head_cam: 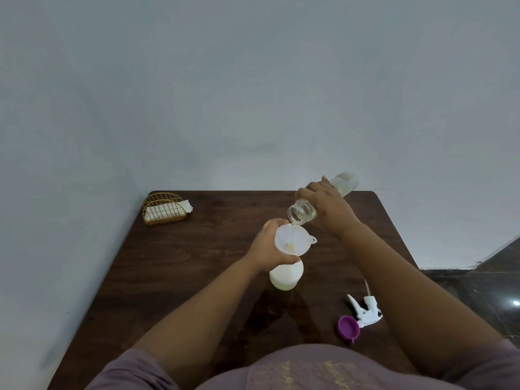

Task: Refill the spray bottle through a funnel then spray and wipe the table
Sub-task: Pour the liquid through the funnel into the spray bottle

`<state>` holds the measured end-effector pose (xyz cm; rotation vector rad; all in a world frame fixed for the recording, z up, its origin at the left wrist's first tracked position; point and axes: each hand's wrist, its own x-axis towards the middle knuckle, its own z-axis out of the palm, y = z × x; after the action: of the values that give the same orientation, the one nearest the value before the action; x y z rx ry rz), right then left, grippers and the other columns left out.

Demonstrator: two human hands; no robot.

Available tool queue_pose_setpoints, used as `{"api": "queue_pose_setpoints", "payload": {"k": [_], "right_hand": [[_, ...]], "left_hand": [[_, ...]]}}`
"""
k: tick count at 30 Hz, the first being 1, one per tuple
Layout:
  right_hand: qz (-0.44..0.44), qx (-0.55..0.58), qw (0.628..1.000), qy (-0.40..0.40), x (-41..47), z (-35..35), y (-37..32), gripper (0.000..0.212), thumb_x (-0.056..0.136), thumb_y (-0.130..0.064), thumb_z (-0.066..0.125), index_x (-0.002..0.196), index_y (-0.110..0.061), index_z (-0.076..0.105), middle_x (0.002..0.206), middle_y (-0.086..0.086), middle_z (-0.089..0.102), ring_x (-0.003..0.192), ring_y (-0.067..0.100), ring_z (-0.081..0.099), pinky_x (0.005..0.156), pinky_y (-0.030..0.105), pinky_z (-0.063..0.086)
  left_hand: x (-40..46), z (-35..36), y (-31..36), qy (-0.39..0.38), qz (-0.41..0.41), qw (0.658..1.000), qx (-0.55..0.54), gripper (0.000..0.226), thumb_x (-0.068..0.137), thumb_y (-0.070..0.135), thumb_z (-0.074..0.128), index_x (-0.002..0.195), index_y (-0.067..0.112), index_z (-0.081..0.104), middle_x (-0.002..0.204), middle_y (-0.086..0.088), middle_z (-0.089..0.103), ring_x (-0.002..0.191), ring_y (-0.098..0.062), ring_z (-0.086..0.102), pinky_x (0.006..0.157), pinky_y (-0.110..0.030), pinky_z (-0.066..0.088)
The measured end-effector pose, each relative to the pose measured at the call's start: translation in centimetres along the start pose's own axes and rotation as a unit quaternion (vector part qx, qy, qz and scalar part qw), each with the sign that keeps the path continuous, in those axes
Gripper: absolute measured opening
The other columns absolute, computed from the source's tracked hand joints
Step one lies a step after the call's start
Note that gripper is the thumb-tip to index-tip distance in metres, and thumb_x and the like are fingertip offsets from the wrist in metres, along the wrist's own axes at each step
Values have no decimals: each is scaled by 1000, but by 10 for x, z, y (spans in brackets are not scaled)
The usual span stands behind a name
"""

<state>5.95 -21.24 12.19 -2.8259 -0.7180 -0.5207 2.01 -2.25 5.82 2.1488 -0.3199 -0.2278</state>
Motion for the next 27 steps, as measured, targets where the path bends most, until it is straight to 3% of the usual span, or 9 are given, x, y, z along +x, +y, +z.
{"api": "queue_pose_setpoints", "payload": {"k": [14,27], "right_hand": [[24,2,1000,3,-10,6,-6,42,66,5,70,101,-17,63,86,4,57,88,26,58,112,46,23],[25,-27,999,14,-12,2,-5,41,65,3,74,102,-13,63,87,7,59,88,30,59,111,49,25]], "left_hand": [[3,0,-3,-11,-4,1000,-12,85,63,33,89,132,28,39,133,7,42,116,-15,47,92,-34,49],[4,-1,-3,-17,4,1000,1,89,62,32,90,137,27,42,135,6,42,115,-13,47,89,-29,46]]}}
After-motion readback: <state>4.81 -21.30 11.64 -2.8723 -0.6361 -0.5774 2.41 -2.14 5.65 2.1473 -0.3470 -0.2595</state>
